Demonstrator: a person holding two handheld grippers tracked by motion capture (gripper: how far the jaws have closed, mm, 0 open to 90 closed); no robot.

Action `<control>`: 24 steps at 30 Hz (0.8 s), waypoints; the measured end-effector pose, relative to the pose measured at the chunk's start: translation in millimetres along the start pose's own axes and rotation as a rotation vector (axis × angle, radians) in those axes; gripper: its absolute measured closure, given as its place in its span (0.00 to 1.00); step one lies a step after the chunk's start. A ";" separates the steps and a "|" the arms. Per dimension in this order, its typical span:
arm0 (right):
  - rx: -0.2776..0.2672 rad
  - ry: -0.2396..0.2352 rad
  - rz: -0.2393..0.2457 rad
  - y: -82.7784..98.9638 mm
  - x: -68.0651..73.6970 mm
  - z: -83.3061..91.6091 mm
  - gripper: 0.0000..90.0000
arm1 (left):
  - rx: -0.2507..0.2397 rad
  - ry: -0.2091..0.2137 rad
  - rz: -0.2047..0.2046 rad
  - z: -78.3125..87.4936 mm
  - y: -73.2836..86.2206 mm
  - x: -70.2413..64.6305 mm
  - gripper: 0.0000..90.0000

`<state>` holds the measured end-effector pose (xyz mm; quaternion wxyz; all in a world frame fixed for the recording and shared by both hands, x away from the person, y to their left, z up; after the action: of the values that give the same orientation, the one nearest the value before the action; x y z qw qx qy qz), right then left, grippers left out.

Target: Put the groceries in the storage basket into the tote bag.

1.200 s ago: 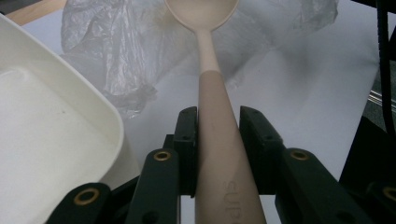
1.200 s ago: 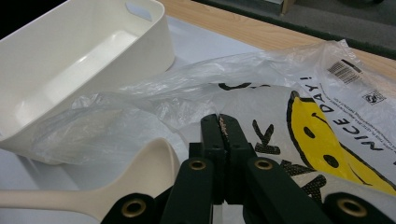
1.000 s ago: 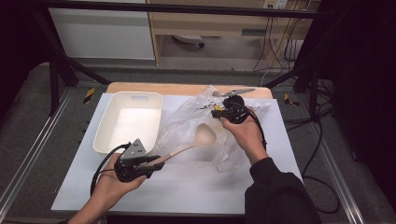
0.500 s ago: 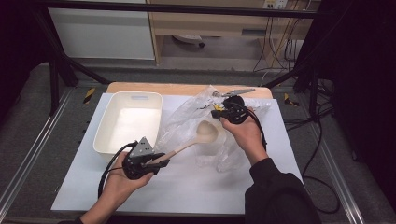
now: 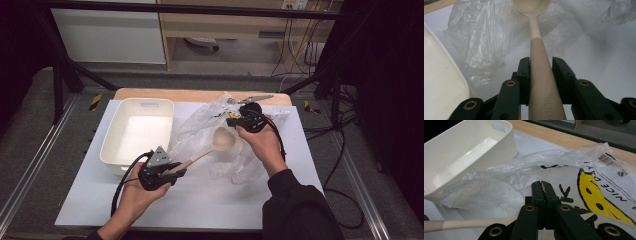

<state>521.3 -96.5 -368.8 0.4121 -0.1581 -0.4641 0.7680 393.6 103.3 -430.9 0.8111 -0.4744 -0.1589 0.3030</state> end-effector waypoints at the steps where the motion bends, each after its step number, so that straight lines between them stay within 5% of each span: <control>1: -0.001 -0.001 0.000 -0.1 0.3 -0.1 1.00 | -0.003 -0.004 0.000 -1.8 -0.1 -0.4 0.76; 24: -0.005 -0.007 0.000 3.3 -0.2 -0.1 1.00 | 0.015 -0.048 0.019 -51.0 2.9 -6.5 0.76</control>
<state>519.9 -97.4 -371.6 0.4102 -0.1566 -0.4676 0.7672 415.5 65.8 -458.6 0.8076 -0.4625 -0.1716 0.3230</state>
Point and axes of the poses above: each handheld gripper's, and its own axes: z roughly backward along the jaws, y roughly out of its underside, x roughly to its left, the point moved 8 cm from there along -z, roughly forward along the jaws, and after that the axes turned 7 degrees about -x, right-handed, at the moved point
